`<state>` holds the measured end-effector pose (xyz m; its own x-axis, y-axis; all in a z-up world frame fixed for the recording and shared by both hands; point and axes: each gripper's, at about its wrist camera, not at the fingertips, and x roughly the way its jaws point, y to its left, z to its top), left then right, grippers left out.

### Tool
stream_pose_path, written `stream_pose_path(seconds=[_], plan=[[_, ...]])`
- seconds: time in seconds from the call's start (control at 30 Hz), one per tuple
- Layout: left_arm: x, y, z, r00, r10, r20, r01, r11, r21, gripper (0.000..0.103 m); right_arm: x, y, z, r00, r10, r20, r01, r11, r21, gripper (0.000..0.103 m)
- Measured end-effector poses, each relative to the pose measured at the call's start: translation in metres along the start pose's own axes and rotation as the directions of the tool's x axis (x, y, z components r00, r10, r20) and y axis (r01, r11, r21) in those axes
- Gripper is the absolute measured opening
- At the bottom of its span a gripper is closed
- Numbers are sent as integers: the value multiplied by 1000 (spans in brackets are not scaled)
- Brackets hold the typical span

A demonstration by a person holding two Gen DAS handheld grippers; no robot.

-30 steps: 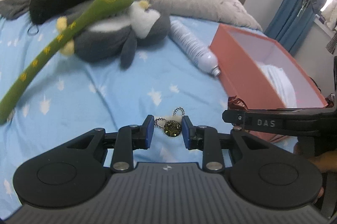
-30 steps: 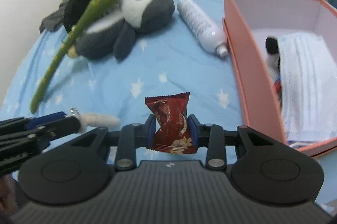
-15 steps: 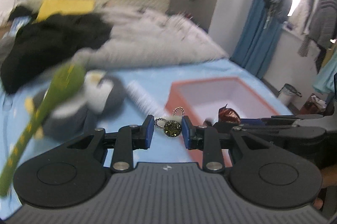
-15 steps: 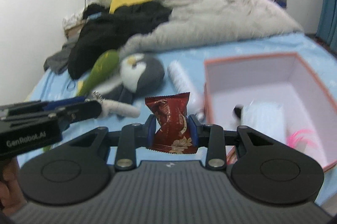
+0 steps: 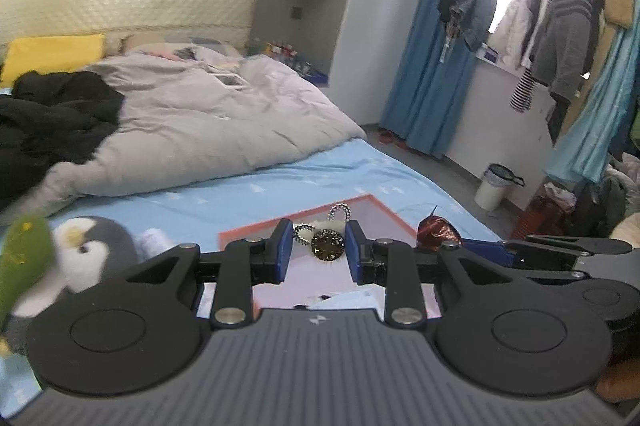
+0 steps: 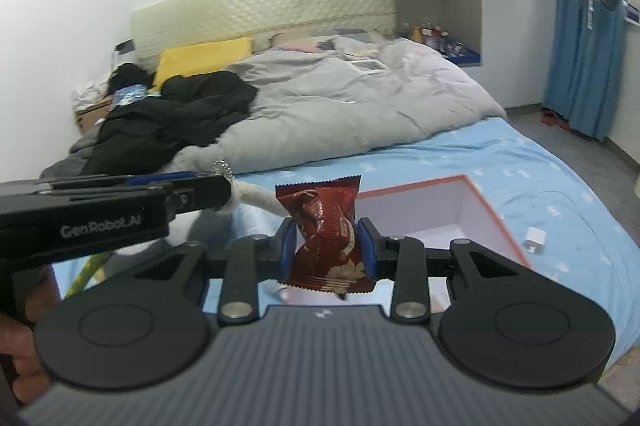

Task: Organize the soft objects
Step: 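Carry the hair tie and red candy over the pink box with both grippers, then open both grippers to drop the hair tie and candy into the box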

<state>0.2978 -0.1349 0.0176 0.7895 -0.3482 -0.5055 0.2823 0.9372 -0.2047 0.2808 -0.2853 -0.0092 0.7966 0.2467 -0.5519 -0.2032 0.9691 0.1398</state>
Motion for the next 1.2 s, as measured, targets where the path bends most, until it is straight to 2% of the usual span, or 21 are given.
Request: stream_pose_path(seconds=[0.17, 0.27, 0.47, 0.57, 0.67, 0.77, 0.83, 0.87, 0.9, 0.97, 1.0, 1.07, 1.2], plan=[[63, -15, -1, 994, -26, -107, 26, 1000, 6, 33, 20, -33, -6, 996, -48, -73, 51, 998, 42, 37], [99, -22, -11, 982, -34, -187, 36, 999, 5, 33, 33, -51, -18, 990, -74, -120, 82, 995, 62, 37], [163, -20, -40, 928, -58, -369, 51, 998, -29, 33, 67, -84, -49, 966, -126, -224, 154, 982, 111, 37], [174, -19, -56, 912, -60, -406, 50, 998, -35, 33, 76, -99, -67, 953, -142, -268, 183, 974, 135, 37], [181, -18, -68, 895, -69, -440, 59, 998, -37, 34, 79, -104, -80, 949, -137, -285, 186, 971, 152, 37], [182, -16, -73, 889, -66, -453, 50, 998, -48, 34, 81, -106, -89, 943, -136, -303, 189, 970, 153, 37], [182, -16, -73, 884, -61, -463, 47, 998, -42, 46, 81, -104, -92, 942, -133, -307, 185, 972, 144, 38], [182, -16, -73, 882, -62, -468, 48, 998, -41, 61, 81, -104, -92, 942, -131, -309, 184, 972, 148, 43], [179, -14, -69, 883, -63, -465, 50, 998, -40, 69, 81, -104, -91, 941, -132, -311, 187, 970, 155, 47], [171, -13, -65, 894, -61, -443, 48, 998, -40, 70, 78, -102, -87, 946, -127, -298, 181, 970, 163, 56], [166, -12, -61, 900, -64, -432, 49, 998, -46, 70, 74, -101, -85, 950, -126, -286, 178, 970, 163, 58], [154, -11, -52, 907, -77, -414, 59, 997, -56, 70, 69, -99, -78, 955, -139, -261, 185, 970, 161, 59], [114, -17, -29, 943, -58, -328, 60, 998, -4, 70, 40, -93, -60, 973, -147, -180, 177, 971, 164, 59]])
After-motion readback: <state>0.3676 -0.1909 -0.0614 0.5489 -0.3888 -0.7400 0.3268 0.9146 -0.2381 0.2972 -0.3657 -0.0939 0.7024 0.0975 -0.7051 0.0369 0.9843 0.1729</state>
